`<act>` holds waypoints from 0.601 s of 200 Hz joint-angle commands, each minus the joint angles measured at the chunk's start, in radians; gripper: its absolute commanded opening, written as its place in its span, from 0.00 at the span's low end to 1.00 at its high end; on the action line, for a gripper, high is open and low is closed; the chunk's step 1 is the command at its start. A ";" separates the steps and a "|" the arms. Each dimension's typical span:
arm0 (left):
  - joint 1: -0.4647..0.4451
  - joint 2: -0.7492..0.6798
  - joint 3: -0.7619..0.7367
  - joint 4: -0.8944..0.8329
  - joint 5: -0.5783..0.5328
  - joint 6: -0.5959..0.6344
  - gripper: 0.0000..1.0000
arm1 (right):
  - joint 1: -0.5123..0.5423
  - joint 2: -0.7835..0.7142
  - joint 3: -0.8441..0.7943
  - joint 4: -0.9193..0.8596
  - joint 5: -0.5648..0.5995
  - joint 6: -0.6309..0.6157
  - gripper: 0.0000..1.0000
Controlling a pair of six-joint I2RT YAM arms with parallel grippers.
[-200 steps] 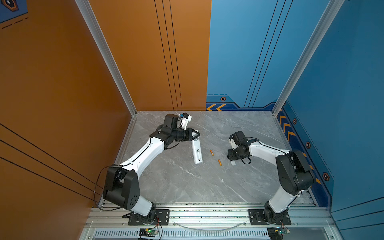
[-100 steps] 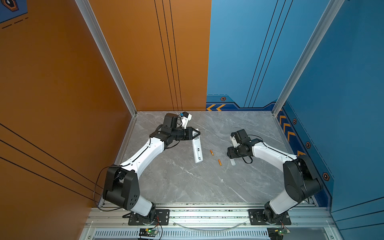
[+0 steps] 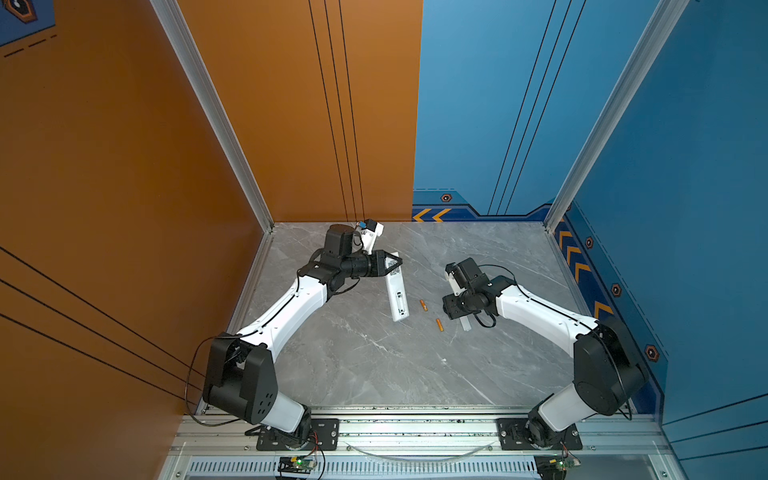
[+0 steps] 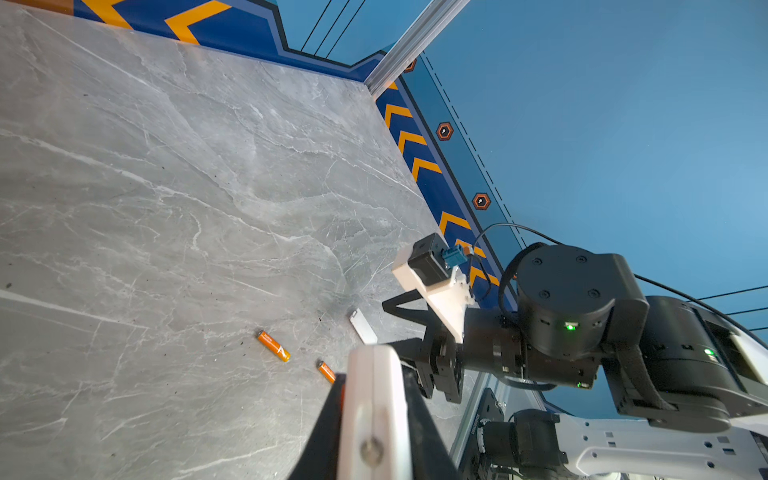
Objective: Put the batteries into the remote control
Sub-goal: 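Move the open right gripper over the nearer orange battery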
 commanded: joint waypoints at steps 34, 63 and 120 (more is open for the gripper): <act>0.007 -0.025 -0.016 0.047 0.036 -0.022 0.00 | 0.052 0.094 0.075 -0.036 -0.002 -0.002 0.57; 0.009 -0.027 -0.015 0.049 0.037 -0.023 0.00 | 0.062 0.140 0.091 -0.035 -0.019 -0.002 0.53; 0.013 -0.024 -0.015 0.052 0.043 -0.028 0.00 | 0.068 0.191 0.097 -0.025 -0.034 -0.001 0.46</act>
